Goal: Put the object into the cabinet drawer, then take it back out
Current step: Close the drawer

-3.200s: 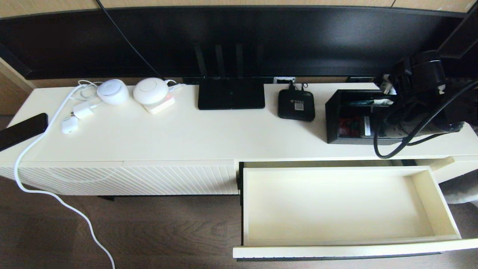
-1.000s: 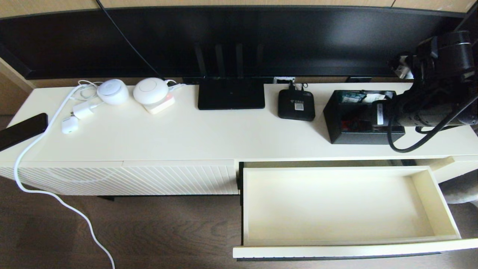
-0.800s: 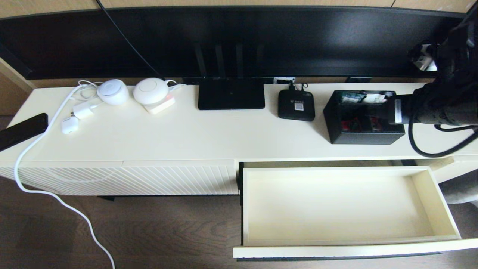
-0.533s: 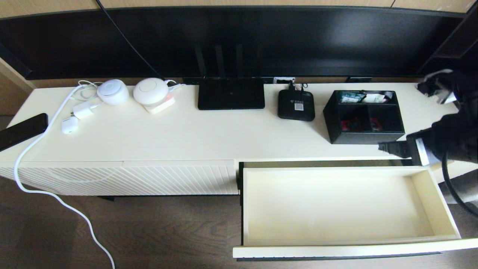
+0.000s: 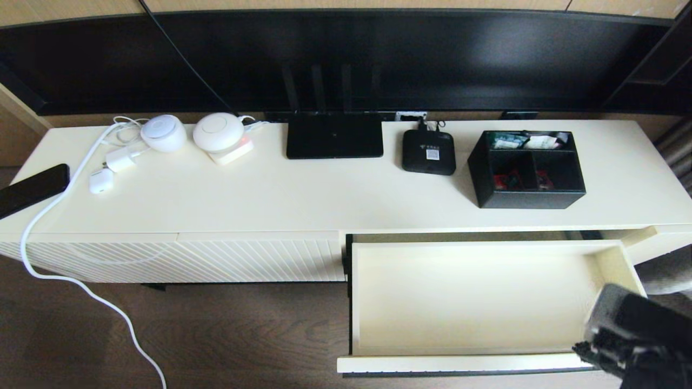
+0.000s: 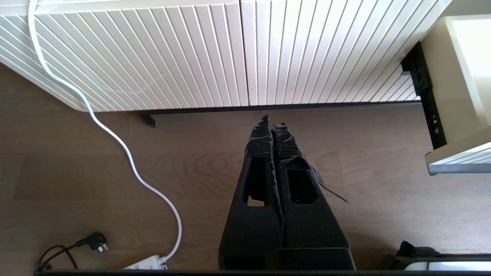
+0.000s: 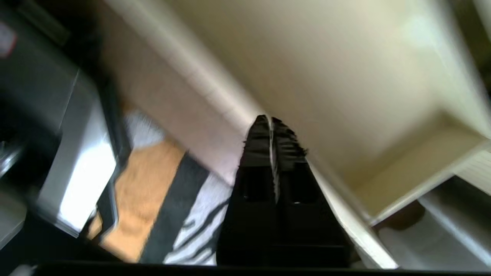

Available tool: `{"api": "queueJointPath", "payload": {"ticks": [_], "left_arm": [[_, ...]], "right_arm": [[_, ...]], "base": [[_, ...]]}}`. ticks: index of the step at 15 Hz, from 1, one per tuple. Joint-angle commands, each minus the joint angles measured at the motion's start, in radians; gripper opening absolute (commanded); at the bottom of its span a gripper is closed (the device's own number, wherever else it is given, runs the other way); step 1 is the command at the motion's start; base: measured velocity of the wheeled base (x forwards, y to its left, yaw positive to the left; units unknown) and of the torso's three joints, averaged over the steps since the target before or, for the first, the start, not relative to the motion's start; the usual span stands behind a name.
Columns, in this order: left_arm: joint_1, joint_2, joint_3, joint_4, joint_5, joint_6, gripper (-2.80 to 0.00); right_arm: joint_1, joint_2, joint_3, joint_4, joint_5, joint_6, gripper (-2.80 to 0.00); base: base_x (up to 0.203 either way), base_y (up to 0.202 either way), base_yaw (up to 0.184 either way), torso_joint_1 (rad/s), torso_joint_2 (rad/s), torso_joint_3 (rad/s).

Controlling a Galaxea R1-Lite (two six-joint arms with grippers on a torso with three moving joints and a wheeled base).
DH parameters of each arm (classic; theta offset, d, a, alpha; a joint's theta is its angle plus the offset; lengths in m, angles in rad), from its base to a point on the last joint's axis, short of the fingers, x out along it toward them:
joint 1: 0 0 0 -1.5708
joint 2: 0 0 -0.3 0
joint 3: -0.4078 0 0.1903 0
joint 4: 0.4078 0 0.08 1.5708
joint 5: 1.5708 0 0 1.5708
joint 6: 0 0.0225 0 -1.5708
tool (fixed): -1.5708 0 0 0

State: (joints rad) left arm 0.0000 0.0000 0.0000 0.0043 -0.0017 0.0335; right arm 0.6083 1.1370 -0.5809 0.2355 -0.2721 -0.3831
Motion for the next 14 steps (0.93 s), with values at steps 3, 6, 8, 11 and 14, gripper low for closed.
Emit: {"api": "queueJointPath", "payload": {"ticks": [3, 6, 8, 11, 14], "left_arm": [[0.0, 0.0, 0.0, 0.0, 0.0, 0.0, -2.8], [0.0, 0.002, -0.001, -0.001, 0.0, 0.0, -2.8], [0.0, 0.001, 0.0, -0.001, 0.0, 0.0, -2.8], [0.0, 0.002, -0.002, 0.0, 0.0, 0.0, -2.8], [0.0, 0.002, 0.0, -0.001, 0.0, 0.0, -2.8]], "right_arm": [[0.138, -0.002, 0.192, -0.001, 0.005, -0.017, -2.8], [0.176, 0.05, 0.257, -0.043, 0.011, -0.017, -2.8], [0.18, 0.106, 0.299, -0.122, 0.017, -0.017, -2.8], [0.174, 0.229, 0.348, -0.281, 0.016, -0.015, -2.8], [0.122, 0.391, 0.383, -0.533, 0.015, -0.006, -2.8]], "base": [[0.0, 0.0, 0.0, 0.0, 0.0, 0.0], [0.0, 0.0, 0.0, 0.0, 0.0, 0.0], [0.0, 0.0, 0.0, 0.0, 0.0, 0.0], [0.0, 0.0, 0.0, 0.0, 0.0, 0.0], [0.0, 0.0, 0.0, 0.0, 0.0, 0.0]]}}
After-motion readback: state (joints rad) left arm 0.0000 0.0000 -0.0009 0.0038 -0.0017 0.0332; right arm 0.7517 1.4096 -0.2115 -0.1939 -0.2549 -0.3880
